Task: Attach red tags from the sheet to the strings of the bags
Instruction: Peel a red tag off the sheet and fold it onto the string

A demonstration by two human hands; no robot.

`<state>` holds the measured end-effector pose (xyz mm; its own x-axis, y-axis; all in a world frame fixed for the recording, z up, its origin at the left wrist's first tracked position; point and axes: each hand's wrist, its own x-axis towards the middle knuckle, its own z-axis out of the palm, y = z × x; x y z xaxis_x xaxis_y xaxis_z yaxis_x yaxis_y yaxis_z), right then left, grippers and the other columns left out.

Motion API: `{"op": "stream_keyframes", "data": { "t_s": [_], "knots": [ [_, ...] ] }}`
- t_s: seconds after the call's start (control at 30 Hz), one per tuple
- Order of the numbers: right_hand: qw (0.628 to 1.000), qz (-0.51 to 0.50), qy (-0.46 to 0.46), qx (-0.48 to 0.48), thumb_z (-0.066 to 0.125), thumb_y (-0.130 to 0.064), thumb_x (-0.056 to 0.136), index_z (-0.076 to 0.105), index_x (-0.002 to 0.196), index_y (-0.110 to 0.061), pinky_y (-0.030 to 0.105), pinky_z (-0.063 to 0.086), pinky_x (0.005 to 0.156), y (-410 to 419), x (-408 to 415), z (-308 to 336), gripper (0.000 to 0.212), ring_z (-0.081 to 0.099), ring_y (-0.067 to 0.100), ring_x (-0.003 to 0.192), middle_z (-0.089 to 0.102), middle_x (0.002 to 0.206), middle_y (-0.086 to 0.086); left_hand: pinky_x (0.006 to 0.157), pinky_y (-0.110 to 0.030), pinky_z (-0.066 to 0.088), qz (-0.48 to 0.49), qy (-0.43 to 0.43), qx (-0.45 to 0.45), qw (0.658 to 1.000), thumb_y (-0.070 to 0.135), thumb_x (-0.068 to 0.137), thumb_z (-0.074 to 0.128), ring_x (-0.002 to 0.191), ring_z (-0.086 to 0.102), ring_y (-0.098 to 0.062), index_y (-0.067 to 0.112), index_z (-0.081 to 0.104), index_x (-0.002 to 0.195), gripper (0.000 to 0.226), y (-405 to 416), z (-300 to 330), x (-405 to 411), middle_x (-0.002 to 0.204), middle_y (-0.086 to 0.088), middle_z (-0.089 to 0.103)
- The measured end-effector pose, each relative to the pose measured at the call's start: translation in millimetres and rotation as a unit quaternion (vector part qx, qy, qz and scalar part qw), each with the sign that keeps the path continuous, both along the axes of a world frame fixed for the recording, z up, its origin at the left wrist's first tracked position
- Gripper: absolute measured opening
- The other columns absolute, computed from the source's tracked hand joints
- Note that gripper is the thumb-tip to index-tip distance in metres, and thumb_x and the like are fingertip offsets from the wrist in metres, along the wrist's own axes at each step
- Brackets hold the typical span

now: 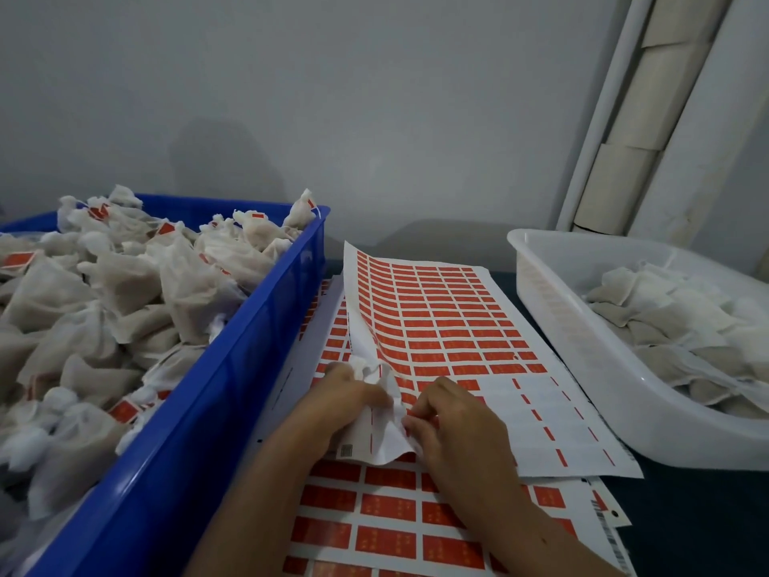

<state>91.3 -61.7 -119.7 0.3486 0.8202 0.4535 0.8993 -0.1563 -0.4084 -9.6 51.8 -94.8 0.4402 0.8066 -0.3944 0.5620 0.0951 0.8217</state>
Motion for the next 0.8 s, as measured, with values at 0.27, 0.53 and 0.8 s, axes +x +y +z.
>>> {"op": "stream_keyframes", "data": {
  "t_s": [0.27, 0.53, 0.8],
  "knots": [
    [0.996, -0.024, 0.090, -0.011, 0.058, -0.033, 0.088, 0.049, 0.078, -0.033, -0.001, 0.031, 0.064, 3.2, 3.4, -0.7, 0.013, 0.050, -0.002, 0.067, 0.050, 0.079, -0.021, 0.053, -0.023, 0.048, -0.002, -0.007, -0.003, 1.000, 0.032, 0.079, 0.069, 0.075, 0.059, -0.015, 0.028, 0.033, 0.107, 0.046, 0.5, -1.0, 0.7, 0.084, 0.004, 0.053],
    [0.979, -0.023, 0.201, 0.007, 0.056, -0.030, 0.090, 0.054, 0.083, -0.030, 0.007, 0.041, 0.080, 1.9, 7.7, -1.1, 0.007, 0.055, 0.000, 0.080, 0.056, 0.087, -0.017, 0.069, -0.030, 0.055, -0.005, 0.014, -0.012, 1.000, 0.033, 0.078, 0.070, 0.084, 0.062, -0.021, 0.025, 0.037, 0.112, 0.048, 0.1, 3.1, -0.9, 0.104, -0.005, 0.059],
    [0.997, -0.003, 0.068, -0.021, 0.062, -0.042, 0.083, 0.054, 0.078, -0.035, 0.001, 0.032, 0.068, 0.3, 0.5, 1.0, 0.012, 0.051, -0.001, 0.069, 0.048, 0.079, -0.025, 0.056, -0.024, 0.049, -0.009, 0.018, -0.001, 1.000, 0.033, 0.080, 0.068, 0.078, 0.060, -0.017, 0.025, 0.036, 0.110, 0.044, -1.4, 2.9, -0.5, 0.094, -0.002, 0.057]
  ]
}}
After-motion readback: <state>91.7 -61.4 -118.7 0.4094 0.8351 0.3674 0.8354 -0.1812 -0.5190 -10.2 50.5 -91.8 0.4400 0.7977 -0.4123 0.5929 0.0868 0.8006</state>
